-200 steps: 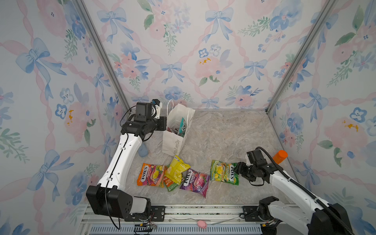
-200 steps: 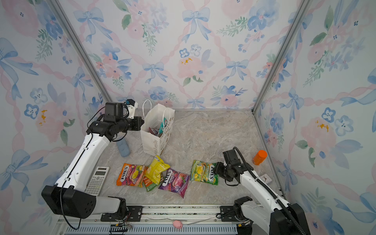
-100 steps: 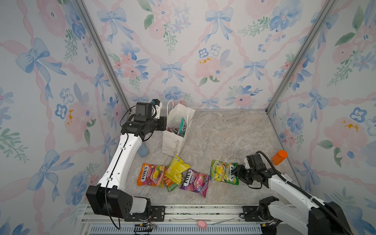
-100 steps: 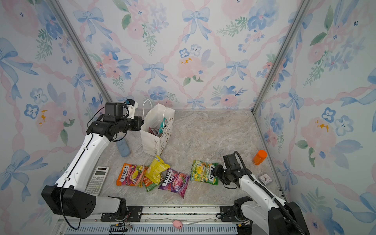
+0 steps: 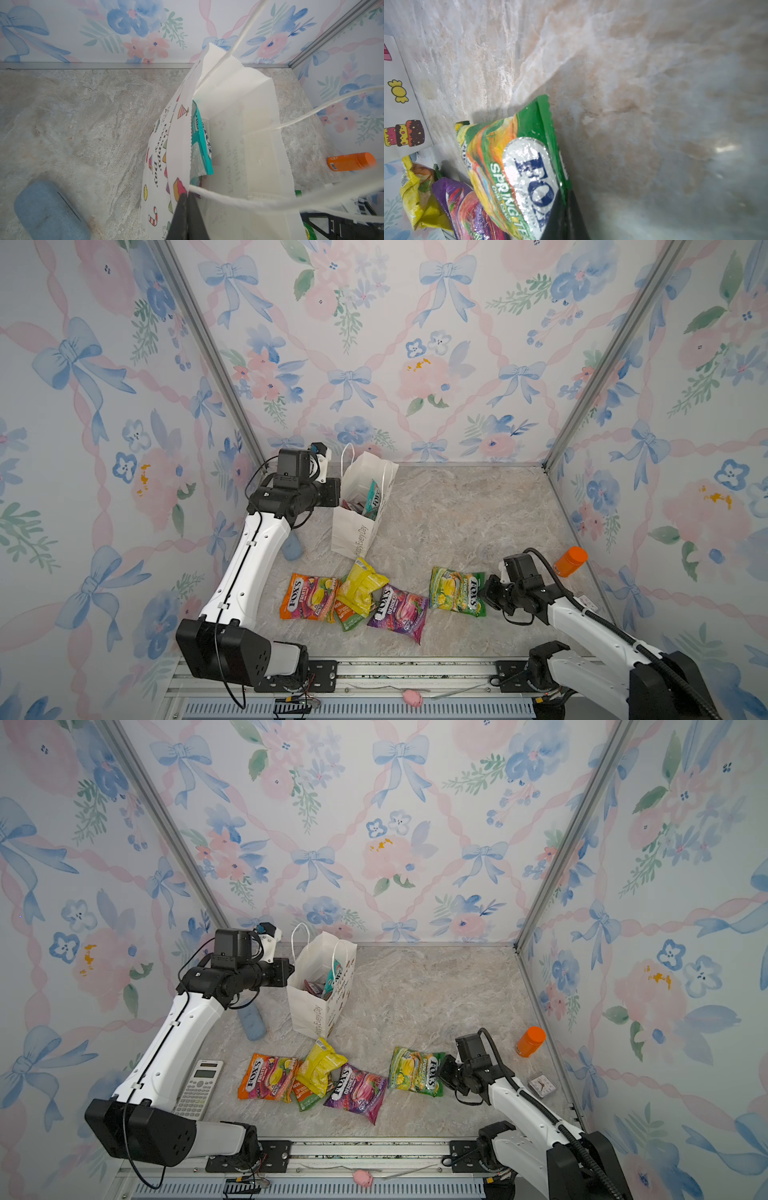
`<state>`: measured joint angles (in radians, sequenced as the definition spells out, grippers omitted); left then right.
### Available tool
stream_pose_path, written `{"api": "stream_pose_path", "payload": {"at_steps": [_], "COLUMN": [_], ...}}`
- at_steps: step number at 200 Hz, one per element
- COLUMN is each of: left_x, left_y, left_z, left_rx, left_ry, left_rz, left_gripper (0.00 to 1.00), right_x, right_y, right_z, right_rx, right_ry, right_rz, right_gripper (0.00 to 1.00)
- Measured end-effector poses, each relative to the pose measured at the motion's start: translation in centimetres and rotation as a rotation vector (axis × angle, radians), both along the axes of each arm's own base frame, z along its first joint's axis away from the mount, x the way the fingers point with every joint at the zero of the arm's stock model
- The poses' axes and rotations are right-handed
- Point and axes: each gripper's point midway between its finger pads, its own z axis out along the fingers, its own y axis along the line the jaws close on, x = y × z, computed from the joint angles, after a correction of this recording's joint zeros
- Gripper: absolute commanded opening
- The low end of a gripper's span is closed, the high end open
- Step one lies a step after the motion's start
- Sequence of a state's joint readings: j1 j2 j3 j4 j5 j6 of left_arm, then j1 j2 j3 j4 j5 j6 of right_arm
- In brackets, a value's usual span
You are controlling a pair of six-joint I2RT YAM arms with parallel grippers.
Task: Place the snacks into the paper bag
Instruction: Pick up the snack at the center of the table.
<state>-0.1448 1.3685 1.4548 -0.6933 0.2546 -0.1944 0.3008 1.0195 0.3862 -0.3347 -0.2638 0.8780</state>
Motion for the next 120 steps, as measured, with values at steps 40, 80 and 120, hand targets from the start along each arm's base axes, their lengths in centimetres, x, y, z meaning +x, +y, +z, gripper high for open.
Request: {"api": "stream_pose_path", "payload": {"at_steps": [40, 80, 120], "left_x": [0.0, 0.0, 0.0], "left_y": [0.0, 0.0, 0.0], "left_z": [0.0, 0.0, 0.0], "left_rx": [0.0, 0.0, 0.0], "left_ry": [0.0, 0.0, 0.0], "left_rz": [0.0, 0.0, 0.0], "left_gripper": [0.0, 0.0, 0.0], "right_x": [1.4, 3.2, 4.2], "right_y": [0.1, 0.7, 1.9], "right_z": [2.6, 6.1, 9.2], "right_rx": [-0.008, -0.017, -0.021], "right_ry": [-0.058, -0.149, -0.218], "right_rz": [0.007, 0.026, 0.07], "right_gripper": [0.0, 0.0, 0.0]}}
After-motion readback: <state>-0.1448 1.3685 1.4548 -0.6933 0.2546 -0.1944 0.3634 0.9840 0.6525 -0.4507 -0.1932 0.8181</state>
